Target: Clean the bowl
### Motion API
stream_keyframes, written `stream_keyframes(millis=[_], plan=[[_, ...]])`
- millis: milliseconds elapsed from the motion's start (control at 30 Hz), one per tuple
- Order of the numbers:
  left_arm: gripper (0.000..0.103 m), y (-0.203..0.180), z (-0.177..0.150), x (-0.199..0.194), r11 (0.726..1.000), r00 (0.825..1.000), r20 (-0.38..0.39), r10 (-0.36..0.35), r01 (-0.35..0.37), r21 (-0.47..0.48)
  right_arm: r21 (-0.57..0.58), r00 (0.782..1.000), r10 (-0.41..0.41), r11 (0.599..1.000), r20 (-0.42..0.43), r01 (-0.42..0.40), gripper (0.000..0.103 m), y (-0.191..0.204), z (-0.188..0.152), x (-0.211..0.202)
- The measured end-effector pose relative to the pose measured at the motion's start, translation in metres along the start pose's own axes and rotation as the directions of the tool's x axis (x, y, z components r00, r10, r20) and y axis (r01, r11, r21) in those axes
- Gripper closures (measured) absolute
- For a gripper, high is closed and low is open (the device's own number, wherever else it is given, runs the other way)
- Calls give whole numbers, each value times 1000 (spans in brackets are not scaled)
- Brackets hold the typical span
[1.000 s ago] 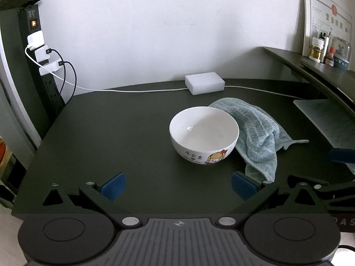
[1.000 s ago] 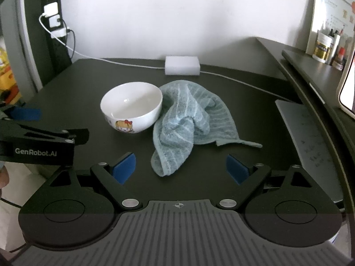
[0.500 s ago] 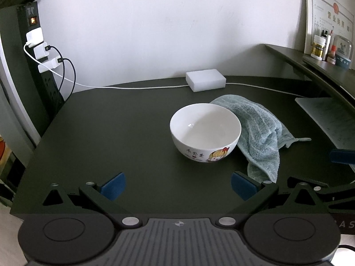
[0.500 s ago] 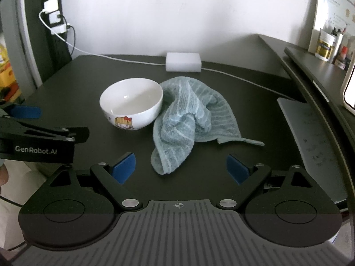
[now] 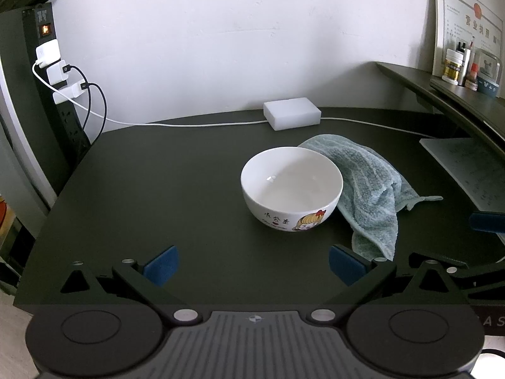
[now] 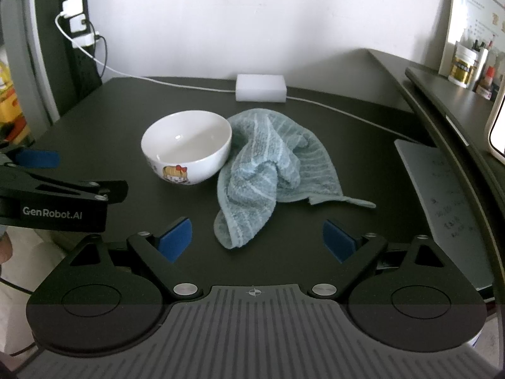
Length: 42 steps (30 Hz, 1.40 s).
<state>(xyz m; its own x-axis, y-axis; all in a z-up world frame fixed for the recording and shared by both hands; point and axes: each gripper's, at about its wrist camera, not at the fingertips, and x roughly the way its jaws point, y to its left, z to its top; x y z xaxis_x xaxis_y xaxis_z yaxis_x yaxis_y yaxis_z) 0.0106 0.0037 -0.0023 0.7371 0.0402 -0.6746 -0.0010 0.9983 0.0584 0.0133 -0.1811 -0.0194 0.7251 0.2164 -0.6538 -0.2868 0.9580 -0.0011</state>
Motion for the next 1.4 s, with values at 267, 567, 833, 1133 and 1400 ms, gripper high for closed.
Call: stream_keyframes(millis=[267, 567, 833, 1133, 1400], plan=[[1, 1, 0, 0, 1000, 1000, -2, 0, 0, 0, -4, 1000, 0, 1000, -3, 0, 9, 1, 0, 1], [1, 1, 1, 0, 1000, 1000, -2, 0, 0, 0, -6, 1000, 1, 1000, 1, -1, 8, 2, 0, 0], [1, 1, 2, 3, 1000, 1000, -4, 0, 0, -1, -7, 1000, 1, 1000, -1, -1, 8, 3, 0, 0], [1, 6, 5, 7, 1000, 1000, -5, 14, -14, -5, 2, 1000, 2, 1000, 3, -2, 8, 0, 1, 4], [1, 18, 24, 19, 998, 997, 33, 66, -66, -12, -6, 998, 4, 1000, 69, -3, 8, -5, 9, 10]])
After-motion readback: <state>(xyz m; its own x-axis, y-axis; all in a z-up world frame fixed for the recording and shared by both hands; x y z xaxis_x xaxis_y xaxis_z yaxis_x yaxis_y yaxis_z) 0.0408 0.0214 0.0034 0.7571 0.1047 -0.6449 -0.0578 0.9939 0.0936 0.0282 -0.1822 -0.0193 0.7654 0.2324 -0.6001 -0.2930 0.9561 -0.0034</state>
